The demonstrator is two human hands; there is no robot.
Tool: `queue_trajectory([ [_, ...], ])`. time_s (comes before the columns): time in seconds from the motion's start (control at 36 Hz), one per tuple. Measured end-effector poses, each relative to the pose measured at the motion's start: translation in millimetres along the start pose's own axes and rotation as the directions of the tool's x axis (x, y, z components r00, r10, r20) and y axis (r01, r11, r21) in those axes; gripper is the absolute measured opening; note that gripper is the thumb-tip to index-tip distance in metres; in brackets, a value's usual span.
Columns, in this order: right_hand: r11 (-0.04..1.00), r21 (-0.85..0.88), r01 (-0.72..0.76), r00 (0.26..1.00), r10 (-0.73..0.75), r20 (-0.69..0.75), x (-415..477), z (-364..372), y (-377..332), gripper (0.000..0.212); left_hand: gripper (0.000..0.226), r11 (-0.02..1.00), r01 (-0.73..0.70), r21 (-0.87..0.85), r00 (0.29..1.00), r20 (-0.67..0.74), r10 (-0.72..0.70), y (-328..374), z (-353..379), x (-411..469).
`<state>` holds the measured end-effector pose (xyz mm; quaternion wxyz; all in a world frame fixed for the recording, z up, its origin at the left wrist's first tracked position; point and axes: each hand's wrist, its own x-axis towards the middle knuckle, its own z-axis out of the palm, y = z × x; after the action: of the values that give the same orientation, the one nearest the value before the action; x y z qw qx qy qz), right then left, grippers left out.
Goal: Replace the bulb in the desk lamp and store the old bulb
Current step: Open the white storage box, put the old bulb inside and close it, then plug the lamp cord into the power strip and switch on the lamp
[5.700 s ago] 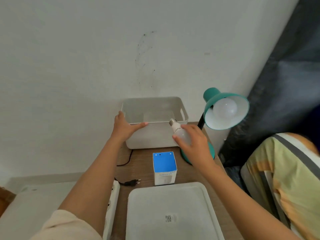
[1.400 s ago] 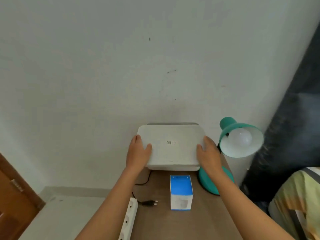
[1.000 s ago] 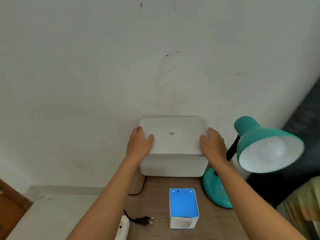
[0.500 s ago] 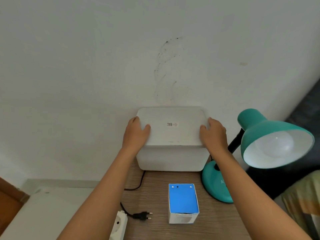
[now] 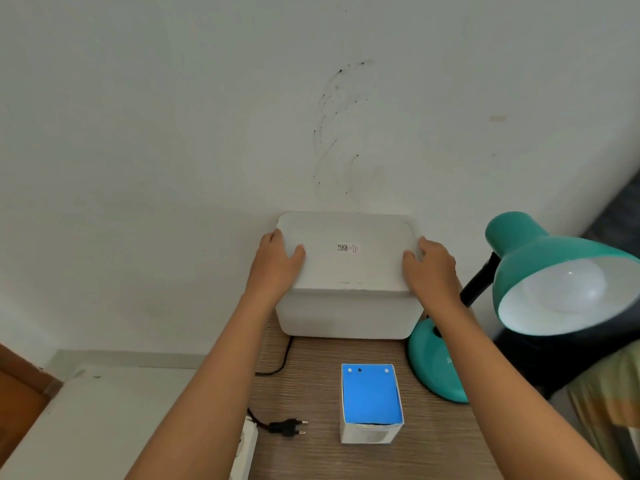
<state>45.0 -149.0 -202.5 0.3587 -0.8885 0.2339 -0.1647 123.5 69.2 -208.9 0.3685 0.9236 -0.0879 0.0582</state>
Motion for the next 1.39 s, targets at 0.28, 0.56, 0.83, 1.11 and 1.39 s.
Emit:
queue_trajectory([
  [0.28,0.992,-0.123,0.014,1.0,-0.014,0.002,-6,-6,-10,0.037,0.049,0.995,0.016,0.099,1.0,-0.001,-0.016,7,-7,-5],
  [0.56,0.986,-0.108,0.126,0.988,-0.115,0.101,-45,-11,-41,0.041,0.047,0.992,0.014,0.128,1.0,-0.011,-0.013,0,-51,-45],
  [0.83,0.939,0.025,0.344,0.916,-0.341,0.21,-148,28,-74,0.039,0.058,0.977,0.151,0.151,0.986,0.044,-0.159,-54,-70,-182],
  [1.11,0.902,-0.105,0.418,0.771,-0.291,0.567,-215,103,-24,0.03,0.055,0.975,0.217,0.043,0.964,0.147,-0.221,-101,-39,-278],
  [1.39,0.786,-0.239,0.57,0.74,-0.365,0.566,-214,129,-13,0.025,0.075,0.973,0.22,0.065,0.972,0.063,-0.224,-109,-25,-291],
])
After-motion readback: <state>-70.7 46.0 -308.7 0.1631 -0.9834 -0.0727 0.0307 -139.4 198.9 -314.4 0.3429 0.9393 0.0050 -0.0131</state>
